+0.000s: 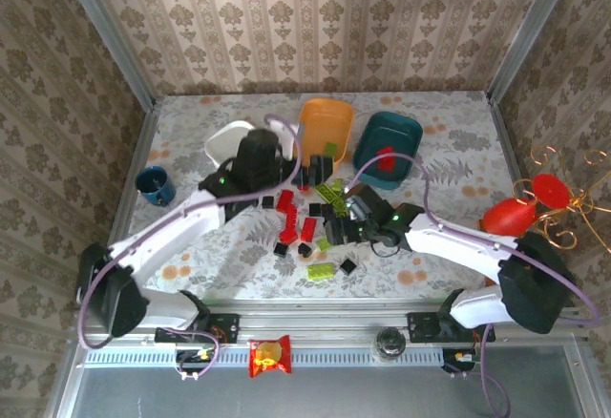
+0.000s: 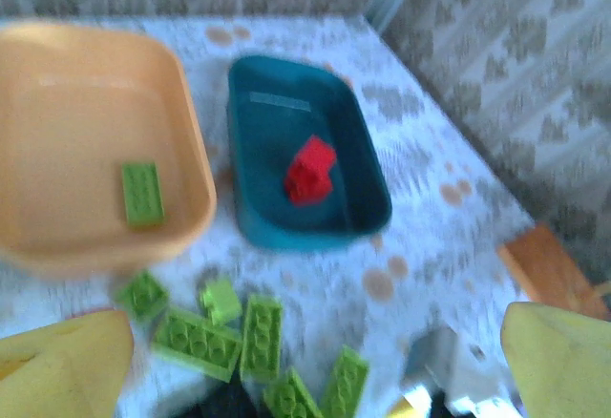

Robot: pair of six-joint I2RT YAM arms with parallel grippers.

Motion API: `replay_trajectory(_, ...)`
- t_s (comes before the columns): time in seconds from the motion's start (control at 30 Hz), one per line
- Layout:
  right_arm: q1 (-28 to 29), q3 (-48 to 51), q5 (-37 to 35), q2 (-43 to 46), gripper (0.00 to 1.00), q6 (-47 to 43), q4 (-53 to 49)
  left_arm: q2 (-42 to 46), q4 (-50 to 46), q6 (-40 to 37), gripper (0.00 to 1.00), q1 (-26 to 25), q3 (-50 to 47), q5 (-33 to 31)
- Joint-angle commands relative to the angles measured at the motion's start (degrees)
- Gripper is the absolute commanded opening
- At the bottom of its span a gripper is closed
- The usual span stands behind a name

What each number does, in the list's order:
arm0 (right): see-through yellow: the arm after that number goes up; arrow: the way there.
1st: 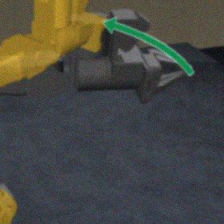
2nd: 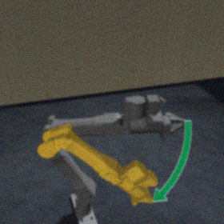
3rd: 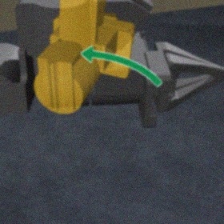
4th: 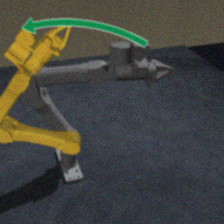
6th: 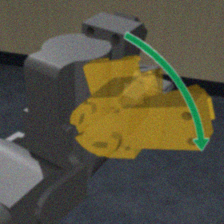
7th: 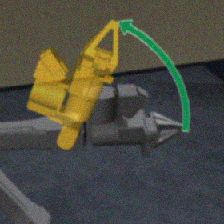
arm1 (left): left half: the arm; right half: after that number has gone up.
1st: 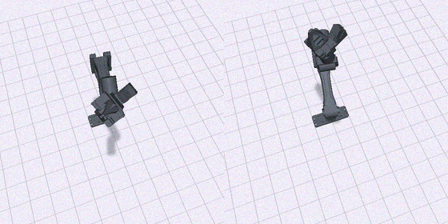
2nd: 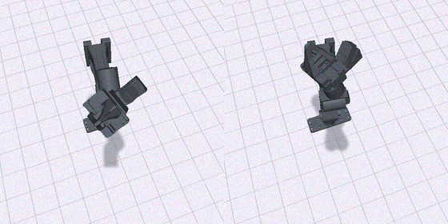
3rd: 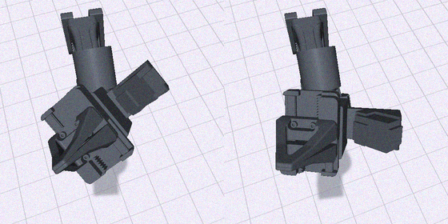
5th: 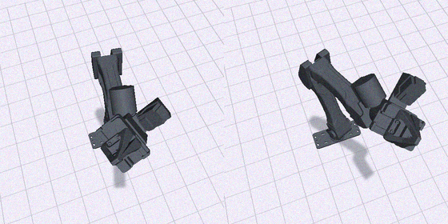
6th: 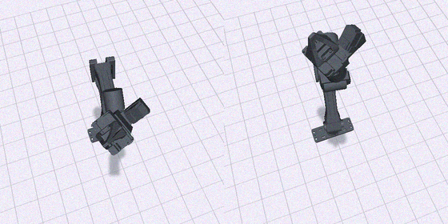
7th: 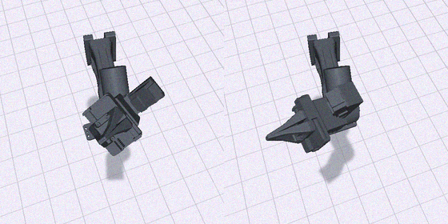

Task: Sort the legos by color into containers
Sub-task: Pick up the lego from the bottom-center of the table.

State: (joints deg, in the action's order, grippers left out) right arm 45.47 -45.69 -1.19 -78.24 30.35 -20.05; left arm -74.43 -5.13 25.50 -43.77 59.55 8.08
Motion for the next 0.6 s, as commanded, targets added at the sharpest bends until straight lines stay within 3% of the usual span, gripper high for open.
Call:
replay_trajectory(0.0, 5.10, -3.71, 0.60, -3.58, 0.85, -5.55, -3.82, 7.86, -1.38, -1.84, 1.00, -2.38, -8.65, -6.60)
replay_trajectory(0.23, 14.31, -11.22, -0.09, -13.58, 0.86, -11.09, -8.00, 27.08, -5.61, 2.25, 1.00, -2.73, -23.20, -12.17)
replay_trajectory(0.57, 18.16, -14.11, -2.49, -19.49, 0.83, -14.51, -10.40, 39.48, -19.57, 2.84, 1.00, -0.51, -24.25, -20.08)
